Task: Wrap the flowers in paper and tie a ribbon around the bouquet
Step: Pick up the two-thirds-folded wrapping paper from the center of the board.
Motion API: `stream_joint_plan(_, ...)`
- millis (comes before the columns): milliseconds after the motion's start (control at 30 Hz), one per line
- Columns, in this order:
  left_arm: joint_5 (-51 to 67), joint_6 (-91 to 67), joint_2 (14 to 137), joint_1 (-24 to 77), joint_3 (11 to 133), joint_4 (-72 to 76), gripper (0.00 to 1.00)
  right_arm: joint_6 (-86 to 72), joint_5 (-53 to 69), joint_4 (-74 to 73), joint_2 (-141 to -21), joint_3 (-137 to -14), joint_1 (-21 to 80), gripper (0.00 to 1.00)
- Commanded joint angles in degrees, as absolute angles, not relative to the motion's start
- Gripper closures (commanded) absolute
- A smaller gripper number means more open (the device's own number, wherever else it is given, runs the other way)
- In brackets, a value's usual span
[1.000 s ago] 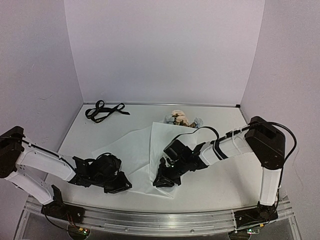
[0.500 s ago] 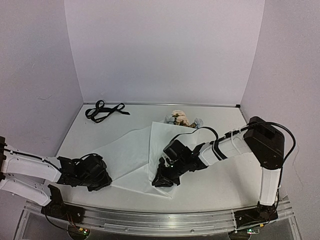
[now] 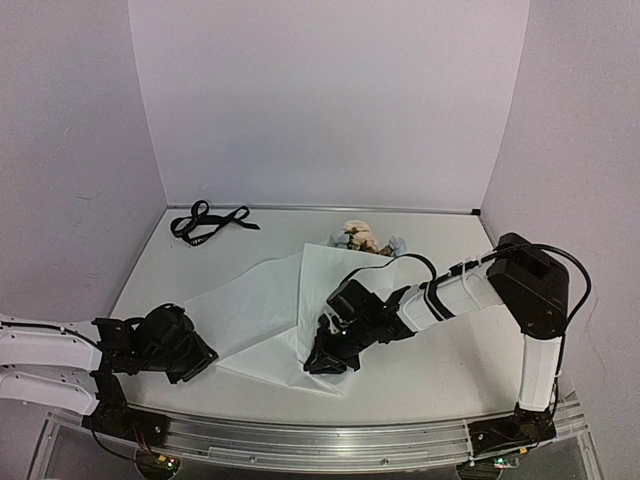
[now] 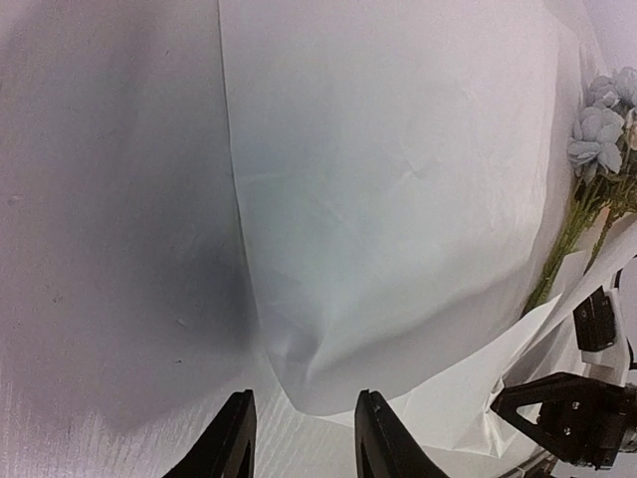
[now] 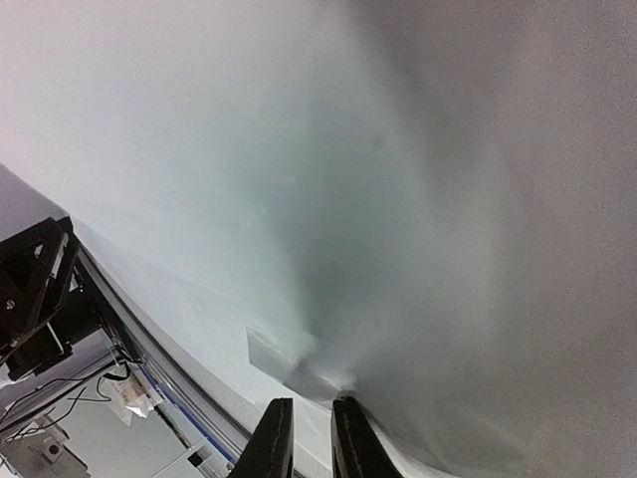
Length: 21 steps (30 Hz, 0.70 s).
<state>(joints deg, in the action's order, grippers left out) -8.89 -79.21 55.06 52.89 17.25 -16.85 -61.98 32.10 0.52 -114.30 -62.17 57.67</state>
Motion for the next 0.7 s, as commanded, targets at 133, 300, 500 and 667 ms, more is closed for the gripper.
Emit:
stream_joint_plan(133, -8.4, -89.7, 57.1, 54.6, 14.6, -11.1, 0.65, -63.1, 30.3, -1.0, -114.9, -63.9, 58.1, 0.85)
stream_joint_plan(300, -9.4, -90.3, 59.9, 54.7, 13.5, -6.4, 0.67, -63.4, 30.5, -1.1, -114.9, -64.7, 58.2, 0.85)
stream_joint_plan(500, -10.4, -90.1, 61.3, 54.7, 13.8, -5.5, 0.75, -64.0, 31.0, -1.4, -115.6, -66.6, 58.6, 0.85)
stream_joint_plan(667, -10.6, -88.1, 62.1, 54.8, 14.6, -5.1, 0.88, -64.4, 31.1, -1.9, -117.0, -68.5, 58.9, 0.85)
